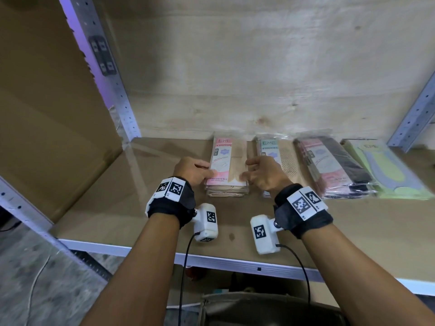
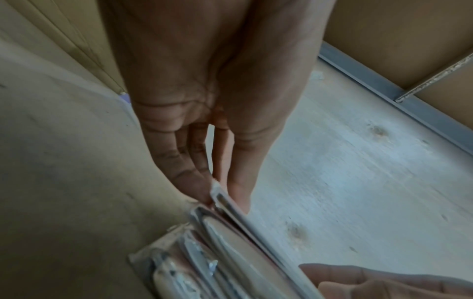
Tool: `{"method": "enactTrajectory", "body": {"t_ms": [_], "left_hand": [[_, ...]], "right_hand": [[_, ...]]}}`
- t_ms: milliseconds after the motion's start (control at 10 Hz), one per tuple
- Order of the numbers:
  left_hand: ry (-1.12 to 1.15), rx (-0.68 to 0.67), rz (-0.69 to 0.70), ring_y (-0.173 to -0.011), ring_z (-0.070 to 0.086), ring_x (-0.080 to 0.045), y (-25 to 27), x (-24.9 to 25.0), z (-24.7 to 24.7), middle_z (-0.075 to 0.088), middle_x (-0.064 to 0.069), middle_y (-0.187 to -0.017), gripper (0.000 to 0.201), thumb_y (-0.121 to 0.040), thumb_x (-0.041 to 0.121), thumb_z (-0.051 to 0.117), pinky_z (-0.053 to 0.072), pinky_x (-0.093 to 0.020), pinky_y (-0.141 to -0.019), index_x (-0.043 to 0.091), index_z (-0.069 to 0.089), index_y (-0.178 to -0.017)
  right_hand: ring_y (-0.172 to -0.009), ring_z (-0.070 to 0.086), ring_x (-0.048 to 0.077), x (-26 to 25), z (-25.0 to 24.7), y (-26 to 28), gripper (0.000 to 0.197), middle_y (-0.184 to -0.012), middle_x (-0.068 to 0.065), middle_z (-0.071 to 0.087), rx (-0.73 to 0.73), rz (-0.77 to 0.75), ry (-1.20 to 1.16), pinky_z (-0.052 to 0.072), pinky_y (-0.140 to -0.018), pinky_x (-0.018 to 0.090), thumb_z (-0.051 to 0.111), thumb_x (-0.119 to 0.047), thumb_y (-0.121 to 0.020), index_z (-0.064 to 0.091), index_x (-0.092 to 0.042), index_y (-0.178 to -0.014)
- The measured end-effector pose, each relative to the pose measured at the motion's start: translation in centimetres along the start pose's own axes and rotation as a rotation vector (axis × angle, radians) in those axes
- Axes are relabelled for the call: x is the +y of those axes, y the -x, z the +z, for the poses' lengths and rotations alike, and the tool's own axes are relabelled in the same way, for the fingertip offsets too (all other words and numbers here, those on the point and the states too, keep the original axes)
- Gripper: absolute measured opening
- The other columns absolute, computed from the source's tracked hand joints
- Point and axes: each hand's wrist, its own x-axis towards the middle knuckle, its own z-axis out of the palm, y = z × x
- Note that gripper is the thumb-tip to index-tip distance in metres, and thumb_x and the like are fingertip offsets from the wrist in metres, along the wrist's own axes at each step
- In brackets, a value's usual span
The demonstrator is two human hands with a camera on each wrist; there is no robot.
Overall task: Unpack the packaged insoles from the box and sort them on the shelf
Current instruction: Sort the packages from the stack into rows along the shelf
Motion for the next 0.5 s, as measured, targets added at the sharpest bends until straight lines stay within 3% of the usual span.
{"method": "enactTrajectory", "body": {"t_ms": [300,400,500], "left_hand": [[-0.053,-0.016,0.0,-0.093,0.074,-0.031,0.6,0.5,0.0,0.076,-0.013,-0.106,0.035,-0.082,0.011,0.08,0.059,-0.042,-0.09,0.006,0.072,-0.116],[-0.065,-0.019,0.019,-0.081,0.07,-0.025,0.8,0.6,-0.4,0.077,-0.011,-0.104,0.029,-0.086,0.02,0.077,0.059,-0.036,-0.085,0.01,0.074,-0.112],[-0.095,0.108,0.068,-0.084,0.065,-0.02,1.3,1.5,-0.9,0.076,-0.004,-0.101,0.021,-0.091,0.035,0.068,0.053,-0.032,-0.083,0.017,0.075,-0.099]], "right_hand": [[-0.109,0.063,0.031,0.6,-0.1,0.6,0.063,-0.115,0.012,0.066,-0.023,-0.023,0.008,0.052,-0.095,0.047,0.079,-0.023,-0.078,0.054,-0.005,-0.133],[-0.103,0.066,0.031,0.6,-0.1,0.8,0.064,-0.11,0.013,0.069,-0.041,-0.028,-0.053,0.054,-0.092,0.049,0.079,-0.025,-0.079,0.051,-0.004,-0.134],[-0.095,0.066,0.025,0.6,-0.6,1.2,0.052,-0.097,0.004,0.068,0.019,-0.054,-0.087,0.055,-0.088,0.041,0.074,-0.026,-0.084,0.052,-0.012,-0.13]]}}
